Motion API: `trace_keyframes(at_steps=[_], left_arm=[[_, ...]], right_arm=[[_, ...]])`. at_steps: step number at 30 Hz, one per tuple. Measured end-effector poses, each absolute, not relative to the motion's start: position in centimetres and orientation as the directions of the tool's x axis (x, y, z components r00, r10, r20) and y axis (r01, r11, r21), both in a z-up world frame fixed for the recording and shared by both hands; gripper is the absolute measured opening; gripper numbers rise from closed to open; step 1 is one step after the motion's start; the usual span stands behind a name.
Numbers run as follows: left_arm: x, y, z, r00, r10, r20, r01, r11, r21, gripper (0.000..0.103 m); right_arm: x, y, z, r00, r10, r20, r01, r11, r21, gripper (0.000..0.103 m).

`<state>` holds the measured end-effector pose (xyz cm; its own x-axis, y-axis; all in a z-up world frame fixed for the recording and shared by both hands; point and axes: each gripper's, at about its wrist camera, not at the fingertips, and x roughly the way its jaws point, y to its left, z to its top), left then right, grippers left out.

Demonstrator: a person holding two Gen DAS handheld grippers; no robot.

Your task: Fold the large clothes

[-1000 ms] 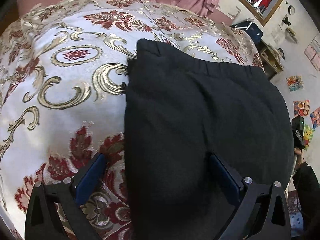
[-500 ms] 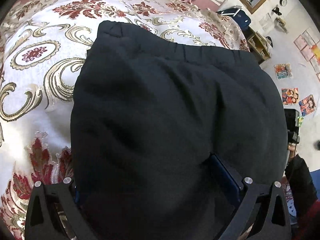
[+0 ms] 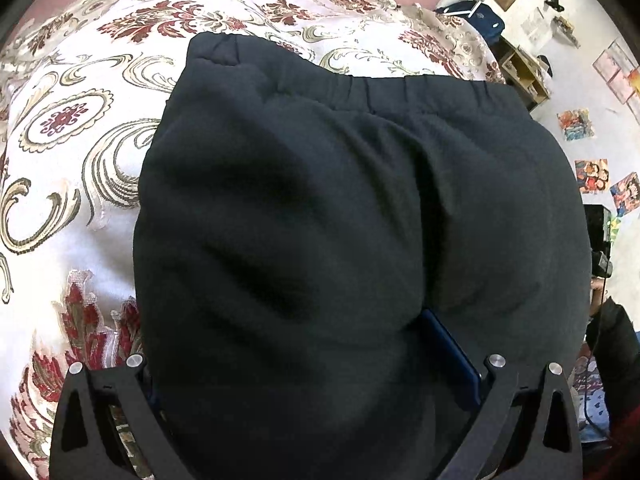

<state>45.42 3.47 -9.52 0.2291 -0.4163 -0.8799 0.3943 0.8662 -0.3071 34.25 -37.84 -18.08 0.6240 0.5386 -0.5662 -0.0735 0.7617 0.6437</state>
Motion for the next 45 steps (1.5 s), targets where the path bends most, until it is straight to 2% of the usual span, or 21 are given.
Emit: trace_keyframes(at_steps=[8,16,18,20,21,24,26,29,35,45], left_arm=[[45.6,2.4,-9.5,0.224,-0.37,-0.902,0.386,0.883,-0.266,0.103],[45.4,1.0,-9.3,0.225,-0.288,-0.931,0.347,0.916,-0.2,0.103],[45.1,0.9,-9.1,0.231,-0.284,-0.931,0.336,0.921,-0.198,0.096],[44.7,0.8,-8.6,0.244,-0.277,-0.929,0.323,0.927,-0.191,0.085],[44.5,0.7,-8.4,0.249,-0.264,-0.932,0.307,0.934,-0.183,0.082],[44.1,0.4,-7.4,0.262,-0.237,-0.936,0.273,0.948,-0.164,0.057],[43.4,-0.1,-6.3,0.285,-0.209,-0.935,0.251,0.958,-0.138,0.036],[42.6,-0.5,-4.6,0.312,-0.173,-0.934,0.236,0.966,-0.101,0.025],[41.2,0.3,0.2,0.36,-0.215,-0.908,0.232,0.963,-0.136,0.018],[38.0,4.7,9.6,0.495,-0.143,-0.857,0.21,0.977,-0.042,0.016]], right_arm=[[34.7,-36.8,-17.4,0.603,0.487,-0.632,-0.028,0.805,0.593,0.102],[34.5,-35.0,-16.0,0.593,0.391,-0.704,0.098,0.833,0.545,0.101],[33.9,-34.3,-15.5,0.606,0.368,-0.705,0.118,0.835,0.537,0.096],[33.4,-33.7,-15.0,0.621,0.353,-0.7,0.128,0.835,0.535,0.082],[33.1,-33.4,-14.7,0.628,0.341,-0.699,0.135,0.837,0.53,0.078],[32.3,-33.1,-13.8,0.645,0.305,-0.701,0.144,0.852,0.504,0.061],[31.6,-32.7,-12.8,0.659,0.278,-0.699,0.152,0.86,0.486,0.043],[30.2,-33.4,-11.1,0.689,0.249,-0.681,0.136,0.878,0.459,0.026],[26.9,-32.5,-6.1,0.781,0.252,-0.571,0.049,0.887,0.46,0.018],[26.7,-26.5,0.6,0.84,0.315,-0.443,-0.111,0.897,0.428,0.018]])
